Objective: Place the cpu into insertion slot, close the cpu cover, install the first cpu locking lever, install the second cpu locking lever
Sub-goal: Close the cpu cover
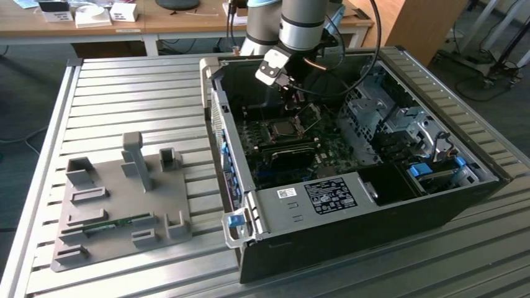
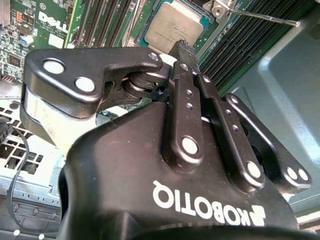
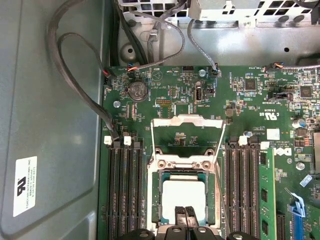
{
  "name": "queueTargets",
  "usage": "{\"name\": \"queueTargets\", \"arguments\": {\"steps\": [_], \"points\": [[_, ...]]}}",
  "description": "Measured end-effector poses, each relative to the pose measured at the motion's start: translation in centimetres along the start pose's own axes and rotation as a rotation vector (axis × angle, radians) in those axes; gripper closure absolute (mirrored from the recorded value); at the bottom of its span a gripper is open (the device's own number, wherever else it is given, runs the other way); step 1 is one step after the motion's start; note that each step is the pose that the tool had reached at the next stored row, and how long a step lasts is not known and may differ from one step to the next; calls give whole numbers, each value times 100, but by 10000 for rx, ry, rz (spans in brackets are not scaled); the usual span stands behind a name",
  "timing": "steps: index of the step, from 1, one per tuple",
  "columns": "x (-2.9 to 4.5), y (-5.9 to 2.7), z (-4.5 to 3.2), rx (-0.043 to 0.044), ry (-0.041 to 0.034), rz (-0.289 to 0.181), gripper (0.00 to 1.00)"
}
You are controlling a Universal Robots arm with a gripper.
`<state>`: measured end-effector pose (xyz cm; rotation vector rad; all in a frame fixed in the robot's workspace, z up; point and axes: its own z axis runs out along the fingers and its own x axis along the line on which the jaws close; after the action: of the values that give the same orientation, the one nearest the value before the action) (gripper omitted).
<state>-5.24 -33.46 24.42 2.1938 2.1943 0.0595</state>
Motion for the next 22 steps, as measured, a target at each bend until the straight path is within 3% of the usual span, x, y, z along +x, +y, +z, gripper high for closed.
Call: {"name": "queueTargets", "arguments": {"steps": [22], "points": [[0, 6, -108, 0, 0, 1, 89]]}}
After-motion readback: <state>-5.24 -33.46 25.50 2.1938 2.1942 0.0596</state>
